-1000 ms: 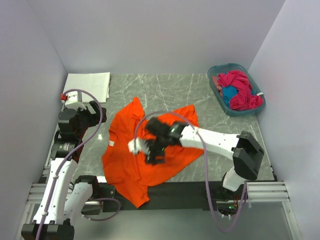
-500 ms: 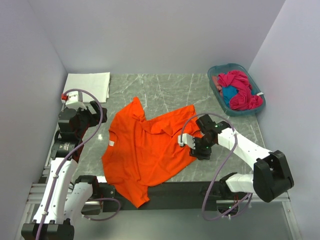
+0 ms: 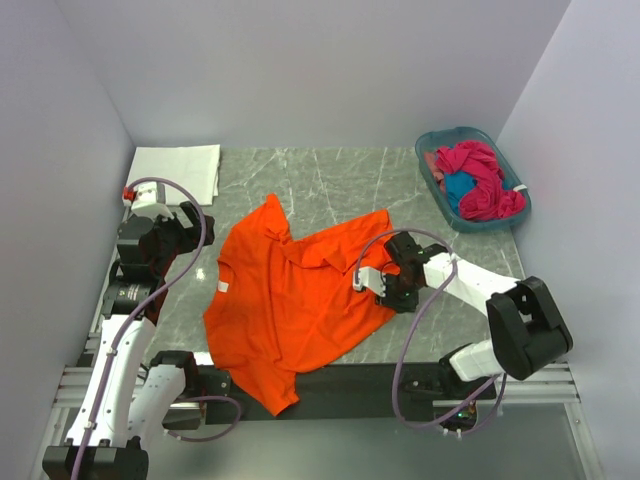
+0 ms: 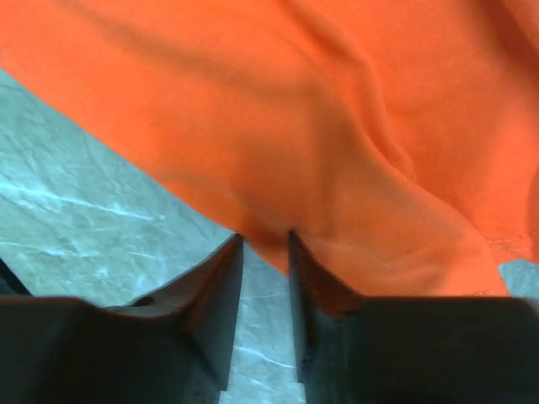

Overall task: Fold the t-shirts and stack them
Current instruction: Flatten the tshirt out

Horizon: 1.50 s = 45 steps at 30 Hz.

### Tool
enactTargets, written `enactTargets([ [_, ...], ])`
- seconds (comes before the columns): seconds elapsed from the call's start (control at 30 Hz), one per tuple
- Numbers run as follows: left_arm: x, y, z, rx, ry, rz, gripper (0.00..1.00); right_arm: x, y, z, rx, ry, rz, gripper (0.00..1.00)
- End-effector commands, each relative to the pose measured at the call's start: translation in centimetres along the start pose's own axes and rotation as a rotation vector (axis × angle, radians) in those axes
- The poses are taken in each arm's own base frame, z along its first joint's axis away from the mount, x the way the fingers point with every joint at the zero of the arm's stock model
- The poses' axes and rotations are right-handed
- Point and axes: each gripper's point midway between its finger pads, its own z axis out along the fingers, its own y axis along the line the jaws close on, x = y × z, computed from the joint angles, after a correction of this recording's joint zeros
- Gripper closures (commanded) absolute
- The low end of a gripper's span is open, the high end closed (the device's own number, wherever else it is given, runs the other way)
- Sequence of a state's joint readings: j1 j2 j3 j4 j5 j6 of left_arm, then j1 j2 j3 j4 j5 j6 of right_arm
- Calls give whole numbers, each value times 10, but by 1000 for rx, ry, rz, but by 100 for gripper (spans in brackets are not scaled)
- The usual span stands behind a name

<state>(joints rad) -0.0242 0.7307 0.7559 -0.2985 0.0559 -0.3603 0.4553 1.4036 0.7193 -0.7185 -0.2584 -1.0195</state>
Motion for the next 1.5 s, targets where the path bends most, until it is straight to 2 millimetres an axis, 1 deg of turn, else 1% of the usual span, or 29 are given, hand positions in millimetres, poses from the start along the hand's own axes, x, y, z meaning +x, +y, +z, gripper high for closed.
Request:
enactTargets([
  [0.0, -4, -5, -1, 25, -17, 0, 8, -10, -1, -5, -4, -38, 10, 71],
  [0.07, -4, -5, -1, 26, -19, 2, 8, -7, 7, -9, -15, -37, -4, 89],
  [0.13, -5, -5, -1, 26, -20, 2, 8, -3, 20, -17, -62, -21, -12, 100],
  [0.2, -4, -5, -1, 26, -19, 2, 8, -4, 26, -30, -78, -26, -39, 100],
  [0.23, -4, -5, -1, 26, -19, 2, 8, 4, 41, -38, -132, 7, -37, 100],
  [0.33, -5, -5, -1, 27, -22, 2, 8, 15, 64, -66, -158, 31, -83, 100],
  [0.4, -6, -6, -2, 31, -24, 2, 8, 25, 84, -74, -216, 50, -92, 100],
  [0.5, -4, -6, -2, 33, -21, 4, 8, 29, 103, -81, -257, 36, -86, 92],
  [0.57, -3, -7, -1, 36, -15, 2, 8, 25, 100, -84, -205, 8, -76, 67],
  [0.67, -1, -8, 1, 42, -2, 1, 8, 7, 62, -96, 6, -89, -12, 46],
  [0.7, 0, -8, 2, 44, 2, 1, 8, -10, 28, -105, 146, -162, 48, 43],
  [0.73, 2, -8, 4, 47, 13, 2, 8, -16, 7, -108, 213, -190, 100, 38],
  [0.77, 3, -8, 5, 45, 19, 3, 8, -21, -16, -112, 281, -220, 156, 37],
  [0.8, 3, -8, 5, 45, 20, 3, 8, -30, -53, -130, 391, -303, 258, 37],
  [0.83, 4, -7, 6, 42, 24, 3, 8, -33, -73, -121, 364, -318, 332, 37],
  [0.87, 4, -6, 6, 36, 21, 3, 8, -47, -97, -137, 382, -399, 382, 38],
  [0.9, 5, -5, 6, 33, 24, 1, 8, -49, -123, -144, 399, -470, 510, 39],
  [0.93, 5, -5, 5, 33, 21, 1, 8, -46, -142, -126, 345, -469, 599, 40],
  [0.97, 5, -6, 6, 33, 24, 1, 8, -48, -158, -125, 334, -496, 656, 40],
  [1.0, 6, -5, 6, 33, 26, 1, 8, -60, -182, -138, 345, -564, 712, 41],
  [1.03, 7, -5, 7, 33, 31, 1, 8, -54, -198, -115, 300, -536, 778, 44],
  [1.07, 7, -5, 7, 31, 32, 2, 8, -54, -209, -110, 295, -528, 806, 44],
  [1.1, 7, -5, 7, 30, 33, 2, 8, -60, -229, -119, 317, -544, 831, 46],
  [1.13, 8, -4, 9, 26, 40, 2, 8, -53, -240, -98, 296, -505, 881, 46],
  [1.17, 7, -3, 9, 23, 35, 4, 8, -59, -256, -104, 313, -523, 905, 46],
  [1.23, 8, -3, 8, 22, 38, 2, 8, -51, -268, -85, 290, -478, 949, 48],
  [1.27, 7, -3, 8, 19, 32, 4, 8, -53, -275, -85, 294, -477, 952, 48],
  [1.3, 7, -3, 8, 22, 33, 2, 8, -50, -277, -74, 276, -458, 962, 49],
  [1.47, 8, -4, 9, 26, 36, 4, 8, -40, -286, -53, 272, -407, 995, 49],
])
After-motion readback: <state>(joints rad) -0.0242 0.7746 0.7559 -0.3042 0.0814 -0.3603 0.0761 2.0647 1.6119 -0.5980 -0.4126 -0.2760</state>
